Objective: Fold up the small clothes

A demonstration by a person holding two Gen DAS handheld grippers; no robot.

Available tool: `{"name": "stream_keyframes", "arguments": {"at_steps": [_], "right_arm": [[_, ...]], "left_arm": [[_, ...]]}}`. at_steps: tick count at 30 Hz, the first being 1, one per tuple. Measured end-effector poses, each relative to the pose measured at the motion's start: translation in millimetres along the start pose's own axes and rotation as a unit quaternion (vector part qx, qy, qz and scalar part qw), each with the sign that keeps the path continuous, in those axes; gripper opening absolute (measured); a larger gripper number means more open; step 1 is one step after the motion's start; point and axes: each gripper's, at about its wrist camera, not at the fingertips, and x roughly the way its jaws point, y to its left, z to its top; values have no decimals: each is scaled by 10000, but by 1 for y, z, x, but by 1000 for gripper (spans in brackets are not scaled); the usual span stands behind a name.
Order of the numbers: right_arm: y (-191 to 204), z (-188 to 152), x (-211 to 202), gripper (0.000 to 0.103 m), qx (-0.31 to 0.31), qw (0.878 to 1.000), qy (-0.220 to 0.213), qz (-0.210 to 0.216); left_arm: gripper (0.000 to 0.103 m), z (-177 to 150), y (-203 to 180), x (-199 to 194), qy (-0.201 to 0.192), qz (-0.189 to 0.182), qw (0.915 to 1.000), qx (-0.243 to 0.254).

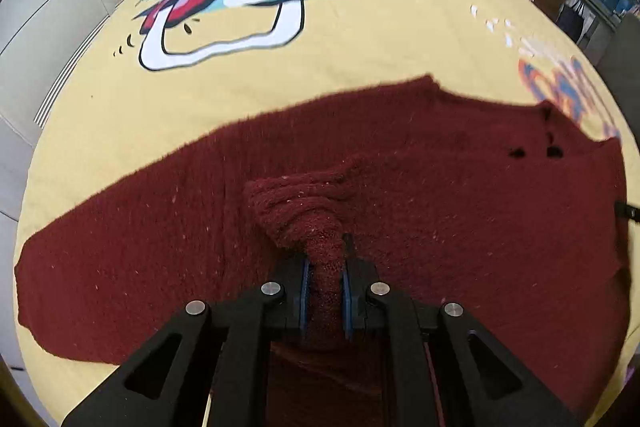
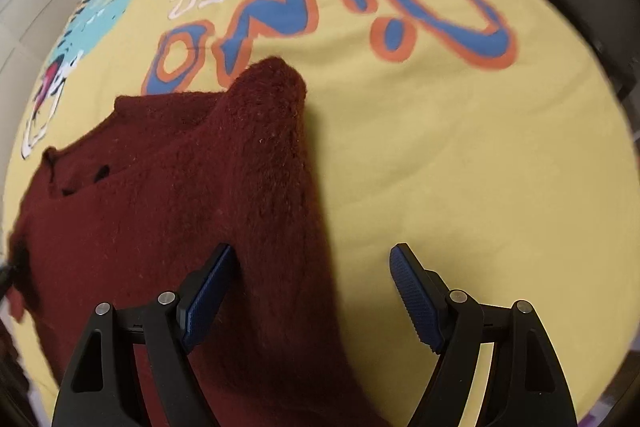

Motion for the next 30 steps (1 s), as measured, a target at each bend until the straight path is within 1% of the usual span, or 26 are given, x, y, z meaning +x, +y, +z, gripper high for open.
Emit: {"name": "stream_keyframes", "arguments": {"at_steps": [1,2,3,5,8,11,12,14,15,16,17,18,19,20,22,24,25,27,28,29,30], "right_arm": [[-3,2,3,42,128,9996,47,266],[-6,2,3,22,204,9987,72,468],[-7,3,2,22,250,9984,57,509],[-7,2,-6,19,165,9991,-81,392],[-10,-5,-18,18,246,9990,-287,259],[-6,-11,-10,17,105,9997,-215,-15],[-4,-12,-5,18,47,9998,-171,-96],[0,-10,0,19,33,9997,-157,-180],[2,-9,-1,20,23,9996,-184,-190],[5,-9,-3,23,-2,9995,-230,-194],[8,-10,-7,32,-32,9991,-314,-270],[13,-11,-13,37,-91,9983,-400,-409],[17,-12,-18,51,-134,9976,-472,-496],[23,-14,-25,68,-205,9964,-590,-571],[35,-20,-39,80,-377,9942,-847,-545],[52,-26,-55,80,-583,9913,-1072,-489],[58,-29,-60,82,-647,9902,-1143,-477],[77,-33,-71,87,-810,9871,-1324,-400],[84,-37,-77,91,-875,9855,-1409,-358],[94,-41,-83,100,-961,9834,-1507,-302],[102,-46,-88,102,-1069,9812,-1584,-254]], "left_arm": [[11,-2,5,0,16,2,10000,11],[11,-5,11,-1,34,8,10000,31],[11,-6,12,-2,41,3,10000,41],[11,-5,12,-1,20,-4,10000,75],[11,-2,11,-4,-48,-28,10000,75],[12,-7,11,0,9,-4,10000,60],[14,-8,11,2,35,39,9999,93],[23,-12,11,9,41,176,9997,158],[27,-13,12,10,31,234,9996,132],[35,-13,13,10,29,282,9996,78],[44,-12,15,9,45,323,9995,13],[49,-11,16,9,74,322,9994,-36],[60,-10,19,9,146,339,9992,-123],[70,-9,21,8,179,349,9991,-187],[78,-10,25,2,119,275,9991,-306],[88,-11,28,-9,-1,207,9991,-367],[101,-13,27,-15,-59,181,9992,-365],[102,-15,25,-30,-300,145,9990,-297],[102,-16,24,-36,-384,156,9988,-272],[102,-17,22,-43,-488,165,9984,-235],[102,-17,20,-49,-538,153,9982,-208]]}}
